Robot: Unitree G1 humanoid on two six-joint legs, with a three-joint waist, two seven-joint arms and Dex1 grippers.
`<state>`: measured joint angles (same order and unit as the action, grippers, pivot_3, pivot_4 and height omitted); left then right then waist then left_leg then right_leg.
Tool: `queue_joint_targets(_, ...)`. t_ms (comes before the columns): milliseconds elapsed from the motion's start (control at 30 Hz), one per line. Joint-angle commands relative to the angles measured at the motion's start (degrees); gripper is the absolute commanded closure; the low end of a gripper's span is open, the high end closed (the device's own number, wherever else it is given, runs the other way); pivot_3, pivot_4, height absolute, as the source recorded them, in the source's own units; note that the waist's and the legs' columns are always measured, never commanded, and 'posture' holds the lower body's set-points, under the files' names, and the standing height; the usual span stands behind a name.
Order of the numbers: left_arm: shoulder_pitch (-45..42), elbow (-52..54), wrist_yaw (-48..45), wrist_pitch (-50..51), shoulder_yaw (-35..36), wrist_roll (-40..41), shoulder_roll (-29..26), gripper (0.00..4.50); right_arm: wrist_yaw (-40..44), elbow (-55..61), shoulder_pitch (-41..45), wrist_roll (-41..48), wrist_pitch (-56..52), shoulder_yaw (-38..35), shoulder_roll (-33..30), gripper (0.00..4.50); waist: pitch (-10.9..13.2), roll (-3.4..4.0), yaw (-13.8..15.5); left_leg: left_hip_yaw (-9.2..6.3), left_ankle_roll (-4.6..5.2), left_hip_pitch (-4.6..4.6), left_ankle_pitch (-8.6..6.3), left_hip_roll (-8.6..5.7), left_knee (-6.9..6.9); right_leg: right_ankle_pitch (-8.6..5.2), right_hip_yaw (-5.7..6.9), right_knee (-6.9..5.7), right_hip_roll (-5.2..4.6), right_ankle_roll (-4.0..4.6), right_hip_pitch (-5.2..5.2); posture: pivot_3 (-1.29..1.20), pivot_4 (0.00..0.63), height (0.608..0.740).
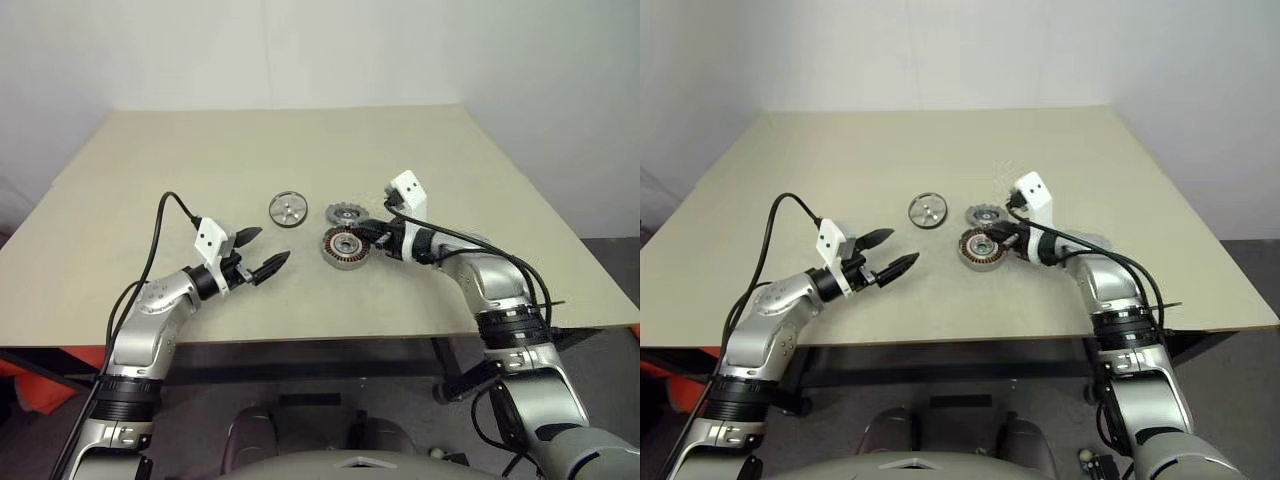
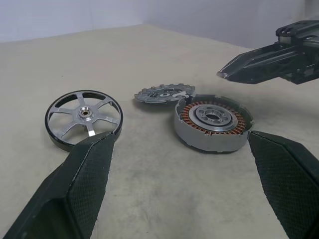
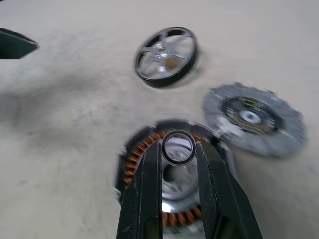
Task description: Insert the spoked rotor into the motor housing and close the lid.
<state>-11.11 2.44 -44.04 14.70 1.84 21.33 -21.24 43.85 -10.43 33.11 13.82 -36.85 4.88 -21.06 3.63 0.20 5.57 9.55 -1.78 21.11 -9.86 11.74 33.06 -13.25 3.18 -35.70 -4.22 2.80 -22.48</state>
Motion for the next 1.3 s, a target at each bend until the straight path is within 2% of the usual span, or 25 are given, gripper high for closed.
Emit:
queue_joint_targets(33, -0.2, 1.3, 0.5, -1.2, 1.0, 0.4, -0.2, 0.0, 0.9, -1.2, 1.8, -0.6, 2.1, 1.7, 0.9, 3.85, 0.0, 0.0, 0.0, 0.0, -0.01, 0.0, 0.0, 0.01, -0.01, 0.0, 0.0, 0.0, 0.0, 0.0, 0.0, 0.0, 0.0, 0.74)
queue_joint_targets(433, 1.9, 3.0, 1.6, -1.6, 1.3, 0.4, -0.6, 0.0, 1.2, -8.2, 2.0, -3.2, 5.7, 3.6, 1.5, 3.85, 0.0, 0.0, 0.0, 0.0, -0.04, -0.06, 0.02, 0.02, -0.05, 0.0, 0.01, -0.02, 0.01, -0.01, 0.03, 0.0, 0.0, 0.74)
queue_joint_targets(1033, 1.4, 2.4, 1.7, -1.7, 1.0, 0.4, -0.5, 0.0, 3.2, -9.0, 1.8, -4.7, 7.3, 4.2, 0.0, 3.85, 0.0, 0.0, 0.0, 0.0, -0.04, -0.11, 0.02, 0.03, -0.05, 0.0, 0.01, -0.03, 0.01, -0.01, 0.08, 0.0, 0.0, 0.74)
queue_joint_targets(1100, 1.4, 2.4, 1.8, -1.7, 1.0, 0.4, -0.5, 0.0, 3.3, -8.5, 1.7, -5.1, 8.1, 4.4, 0.0, 3.13, 0.0, 0.0, 0.0, 0.0, -0.04, -0.12, 0.02, 0.02, -0.05, 0.0, 0.0, -0.03, 0.01, 0.0, 0.08, 0.0, 0.0, 0.74)
queue_joint_targets(1300, 1.7, 2.5, 2.0, -1.7, 1.1, 0.4, -0.5, 0.0, 3.3, -8.3, 1.8, -5.7, 9.4, 4.4, -0.1, 3.13, 0.0, 0.0, 0.0, 0.0, -0.04, -0.12, 0.02, 0.02, -0.05, 0.0, 0.01, -0.03, 0.01, 0.0, 0.08, 0.0, 0.0, 0.74)
